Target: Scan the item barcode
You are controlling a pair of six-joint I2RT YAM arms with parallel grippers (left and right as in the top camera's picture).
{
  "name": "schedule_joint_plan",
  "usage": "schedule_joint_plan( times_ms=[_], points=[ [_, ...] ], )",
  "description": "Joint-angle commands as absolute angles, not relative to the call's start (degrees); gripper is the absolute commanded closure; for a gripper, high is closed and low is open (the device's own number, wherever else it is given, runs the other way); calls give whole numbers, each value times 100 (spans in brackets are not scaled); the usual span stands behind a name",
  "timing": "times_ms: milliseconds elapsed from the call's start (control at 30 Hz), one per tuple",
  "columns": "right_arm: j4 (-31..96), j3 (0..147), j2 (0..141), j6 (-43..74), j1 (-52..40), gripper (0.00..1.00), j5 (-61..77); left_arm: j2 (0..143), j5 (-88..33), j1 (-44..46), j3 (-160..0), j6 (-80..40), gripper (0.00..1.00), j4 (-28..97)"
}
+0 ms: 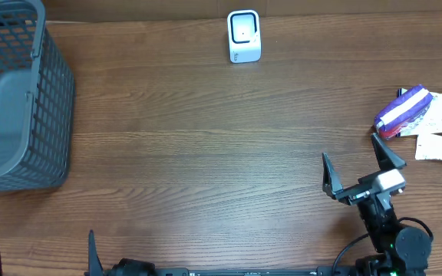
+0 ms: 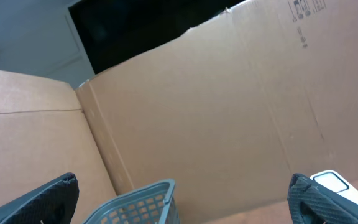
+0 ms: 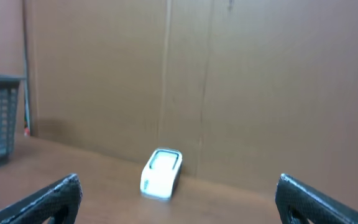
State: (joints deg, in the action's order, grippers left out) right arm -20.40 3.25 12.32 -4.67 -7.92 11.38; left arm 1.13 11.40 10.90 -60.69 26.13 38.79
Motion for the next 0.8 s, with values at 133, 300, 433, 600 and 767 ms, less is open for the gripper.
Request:
schedule_joint_plan(
  times_ms=[133,300,433,600,767],
  points=[
    [-1315,331,1219,-432,-814,0,735,25,1221,1127,-6051,2724,0,3927],
    [-515,331,1221,-432,-814,0,609,25,1221,1127,-6051,2724,0,4021],
    [-176,331,1221,-432,-814,0,733,25,1219,1127,-6051,2724,0,4377],
    [456,331,1219,-434,-814,0,733,25,1221,1127,-6051,2724,0,4438],
    [1083,336,1247,-434,-814,0,733,25,1221,1127,-6051,2724,0,4539]
  ],
)
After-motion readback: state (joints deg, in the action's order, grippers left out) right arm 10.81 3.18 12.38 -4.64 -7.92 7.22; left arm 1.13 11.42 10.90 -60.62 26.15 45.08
